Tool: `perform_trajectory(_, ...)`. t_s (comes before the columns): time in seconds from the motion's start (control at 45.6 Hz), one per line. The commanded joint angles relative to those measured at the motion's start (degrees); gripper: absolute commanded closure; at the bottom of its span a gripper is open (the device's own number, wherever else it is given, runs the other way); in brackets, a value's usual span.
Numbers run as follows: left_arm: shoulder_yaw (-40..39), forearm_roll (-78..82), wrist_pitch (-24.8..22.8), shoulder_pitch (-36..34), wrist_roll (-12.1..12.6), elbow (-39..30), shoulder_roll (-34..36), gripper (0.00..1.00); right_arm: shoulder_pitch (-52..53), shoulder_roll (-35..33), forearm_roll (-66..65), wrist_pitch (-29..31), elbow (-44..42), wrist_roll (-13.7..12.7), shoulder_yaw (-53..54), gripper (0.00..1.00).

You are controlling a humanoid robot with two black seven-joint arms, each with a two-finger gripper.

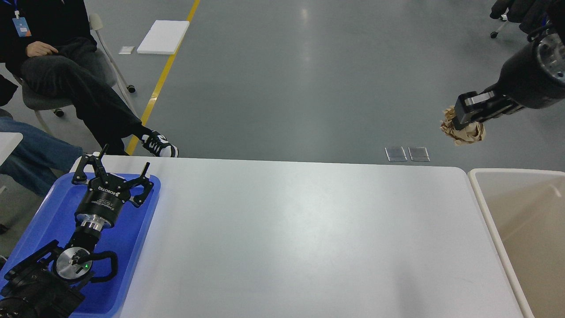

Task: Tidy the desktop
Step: 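Lift the paper ball with the right gripper toward the bin, then lower the right gripper into the bin and release the paper ball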

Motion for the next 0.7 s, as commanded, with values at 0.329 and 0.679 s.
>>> perform_trajectory(0.329,0.0,0.0,0.0,0.0,0.0,0.0,0.0,0.01,-6.89,-12.84,-8.92,0.4,-5.51,-0.23,-3.42,1.0)
perform_trajectory(0.679,0.0,0.0,0.0,0.09,0.0,0.0,0.0,0.01,-27.27,-18.11,-10.15,0.4,-22.99,-0.14,2.02,1.0)
